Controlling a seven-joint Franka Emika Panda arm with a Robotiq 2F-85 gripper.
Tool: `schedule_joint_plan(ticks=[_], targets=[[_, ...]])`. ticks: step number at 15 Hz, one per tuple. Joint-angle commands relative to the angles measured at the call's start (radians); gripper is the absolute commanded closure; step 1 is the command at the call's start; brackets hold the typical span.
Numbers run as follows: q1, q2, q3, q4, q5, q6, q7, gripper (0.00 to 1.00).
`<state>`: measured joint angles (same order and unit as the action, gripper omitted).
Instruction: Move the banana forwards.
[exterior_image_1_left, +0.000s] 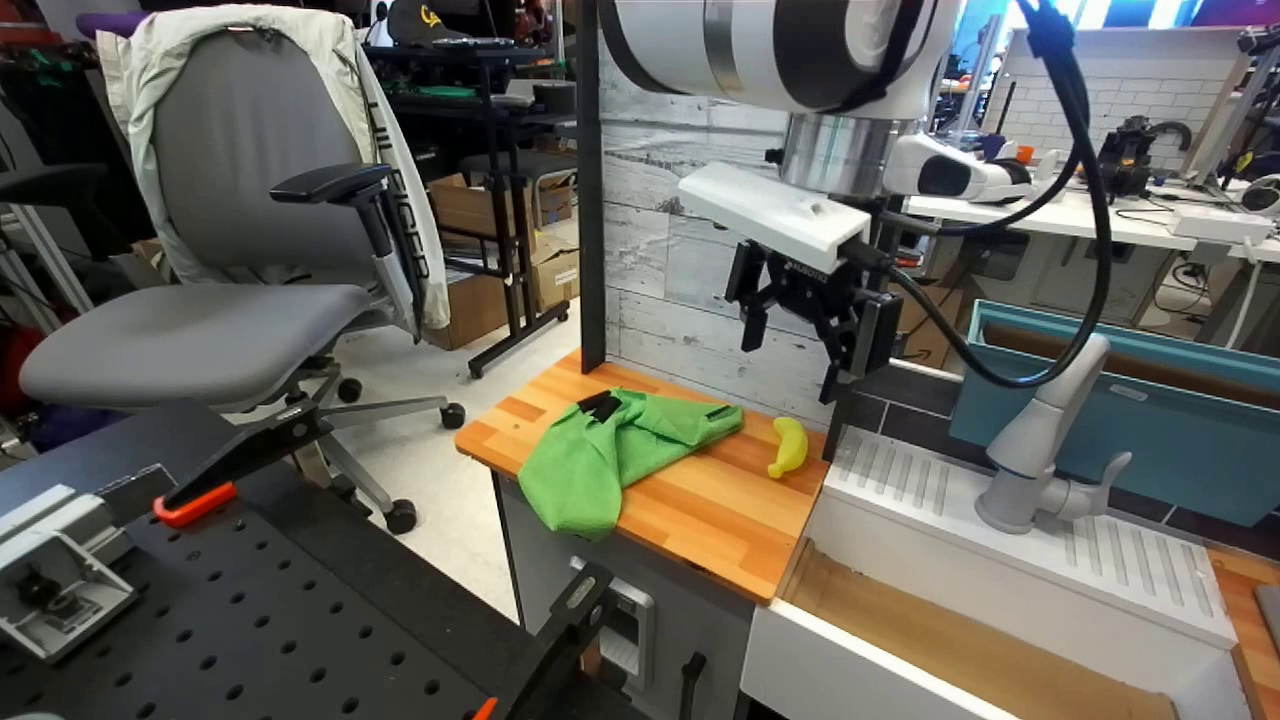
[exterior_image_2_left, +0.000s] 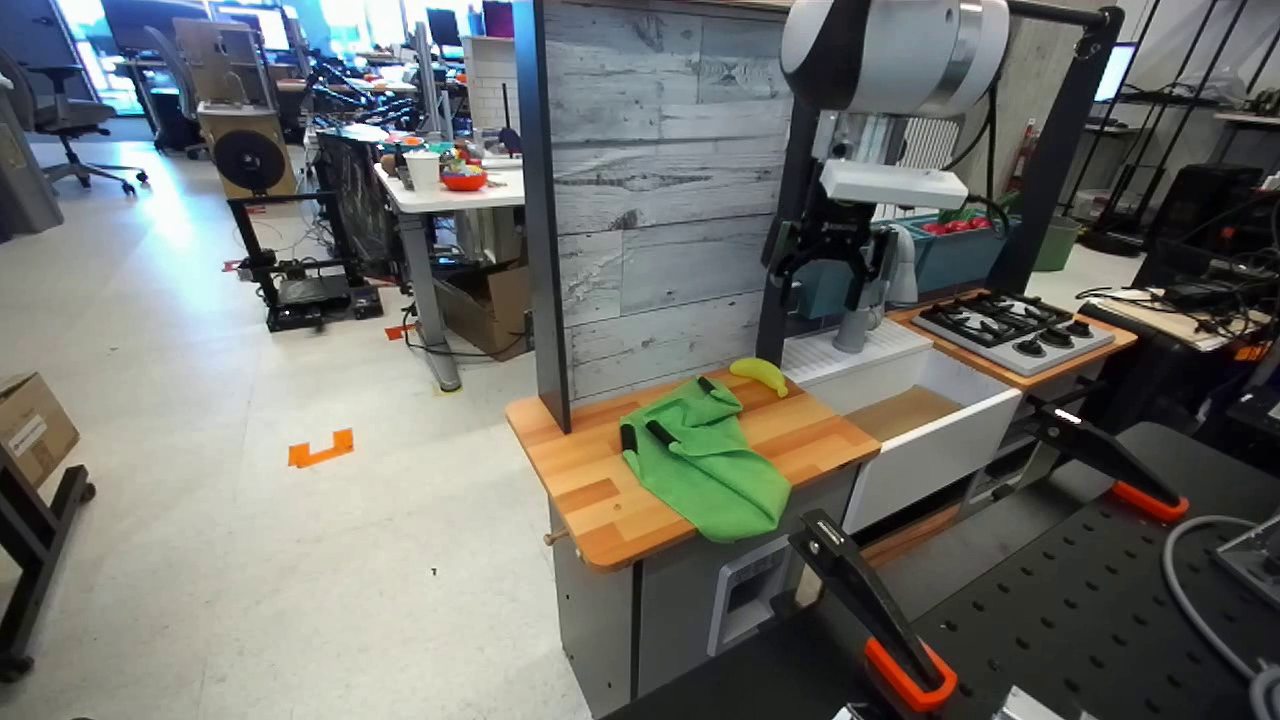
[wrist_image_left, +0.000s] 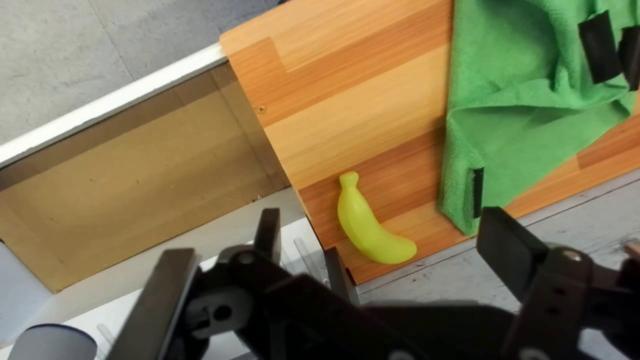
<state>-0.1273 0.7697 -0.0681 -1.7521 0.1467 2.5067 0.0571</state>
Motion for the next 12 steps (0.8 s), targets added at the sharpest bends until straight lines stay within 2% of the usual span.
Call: schedule_joint_plan(ticks=[1, 12], targets=[[-0.018, 0.133, 0.010, 0.163, 0.012, -0.017, 0.029, 0.00], [0.024, 0.398, -0.026, 0.438, -0.022, -0.038, 0.128, 0.00]])
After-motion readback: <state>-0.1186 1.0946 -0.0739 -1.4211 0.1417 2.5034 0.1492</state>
